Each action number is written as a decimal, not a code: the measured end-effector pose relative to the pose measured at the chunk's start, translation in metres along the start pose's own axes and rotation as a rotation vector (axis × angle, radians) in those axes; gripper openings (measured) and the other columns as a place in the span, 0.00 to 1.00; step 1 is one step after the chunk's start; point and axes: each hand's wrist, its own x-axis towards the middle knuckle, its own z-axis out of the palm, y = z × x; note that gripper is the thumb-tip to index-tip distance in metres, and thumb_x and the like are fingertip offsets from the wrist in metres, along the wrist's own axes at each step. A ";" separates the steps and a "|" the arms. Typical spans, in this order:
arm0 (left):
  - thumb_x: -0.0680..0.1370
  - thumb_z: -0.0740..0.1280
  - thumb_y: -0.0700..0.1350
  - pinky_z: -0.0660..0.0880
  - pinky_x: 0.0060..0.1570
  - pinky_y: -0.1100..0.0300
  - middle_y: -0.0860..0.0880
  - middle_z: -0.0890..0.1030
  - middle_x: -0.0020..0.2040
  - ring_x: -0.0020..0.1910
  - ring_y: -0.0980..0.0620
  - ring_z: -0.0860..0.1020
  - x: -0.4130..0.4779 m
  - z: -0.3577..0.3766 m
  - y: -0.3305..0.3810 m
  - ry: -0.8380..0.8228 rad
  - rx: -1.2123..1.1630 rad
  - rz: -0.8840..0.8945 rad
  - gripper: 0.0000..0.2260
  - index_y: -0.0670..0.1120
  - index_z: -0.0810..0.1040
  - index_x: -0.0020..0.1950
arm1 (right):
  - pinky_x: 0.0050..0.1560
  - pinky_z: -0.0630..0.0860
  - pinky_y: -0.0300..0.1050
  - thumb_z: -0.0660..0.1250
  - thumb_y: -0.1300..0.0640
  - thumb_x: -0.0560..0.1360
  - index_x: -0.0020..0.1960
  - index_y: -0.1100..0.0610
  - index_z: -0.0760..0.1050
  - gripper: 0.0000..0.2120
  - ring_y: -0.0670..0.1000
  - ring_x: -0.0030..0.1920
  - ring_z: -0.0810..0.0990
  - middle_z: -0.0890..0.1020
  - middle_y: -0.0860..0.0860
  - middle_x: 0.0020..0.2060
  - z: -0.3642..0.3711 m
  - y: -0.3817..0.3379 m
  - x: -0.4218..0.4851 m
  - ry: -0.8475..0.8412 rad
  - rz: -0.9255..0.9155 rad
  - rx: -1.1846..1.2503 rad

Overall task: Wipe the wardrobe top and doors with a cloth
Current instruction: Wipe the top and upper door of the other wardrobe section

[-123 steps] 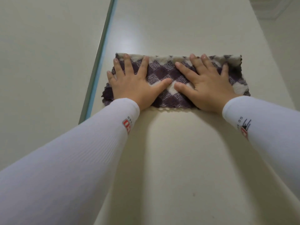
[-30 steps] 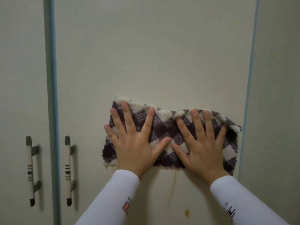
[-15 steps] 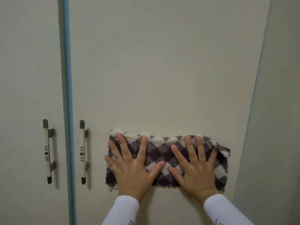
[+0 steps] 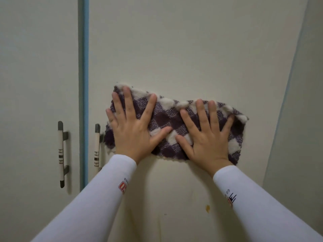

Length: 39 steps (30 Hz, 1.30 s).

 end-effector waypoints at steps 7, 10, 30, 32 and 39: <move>0.69 0.53 0.72 0.42 0.66 0.35 0.36 0.52 0.74 0.73 0.35 0.47 -0.033 0.007 -0.012 0.010 -0.005 -0.015 0.36 0.57 0.55 0.73 | 0.66 0.43 0.70 0.48 0.36 0.77 0.74 0.45 0.53 0.28 0.58 0.73 0.52 0.55 0.54 0.74 0.004 -0.018 -0.028 -0.017 -0.006 0.046; 0.70 0.51 0.73 0.42 0.67 0.36 0.37 0.50 0.74 0.73 0.35 0.46 -0.052 0.011 -0.017 -0.008 0.009 -0.029 0.37 0.56 0.51 0.74 | 0.67 0.41 0.69 0.49 0.36 0.77 0.74 0.44 0.51 0.29 0.55 0.75 0.44 0.44 0.50 0.76 0.007 -0.024 -0.044 -0.022 -0.027 0.033; 0.71 0.46 0.72 0.48 0.63 0.31 0.33 0.48 0.71 0.70 0.33 0.47 -0.171 0.027 -0.020 -0.194 -0.011 -0.110 0.36 0.58 0.43 0.74 | 0.67 0.43 0.67 0.52 0.37 0.75 0.72 0.44 0.55 0.27 0.54 0.75 0.41 0.39 0.50 0.76 0.013 -0.052 -0.162 -0.159 -0.103 0.024; 0.71 0.46 0.72 0.48 0.63 0.31 0.33 0.48 0.71 0.70 0.33 0.46 -0.178 0.027 -0.018 -0.222 -0.017 -0.129 0.36 0.58 0.43 0.75 | 0.67 0.43 0.66 0.52 0.38 0.75 0.72 0.44 0.55 0.27 0.54 0.75 0.40 0.39 0.50 0.76 0.012 -0.052 -0.170 -0.177 -0.110 0.024; 0.70 0.53 0.69 0.48 0.59 0.25 0.30 0.45 0.70 0.68 0.28 0.44 -0.155 0.018 -0.004 -0.243 -0.037 -0.102 0.37 0.57 0.49 0.74 | 0.68 0.41 0.65 0.52 0.38 0.75 0.72 0.43 0.53 0.28 0.51 0.75 0.38 0.36 0.47 0.75 0.006 -0.043 -0.151 -0.179 -0.062 0.048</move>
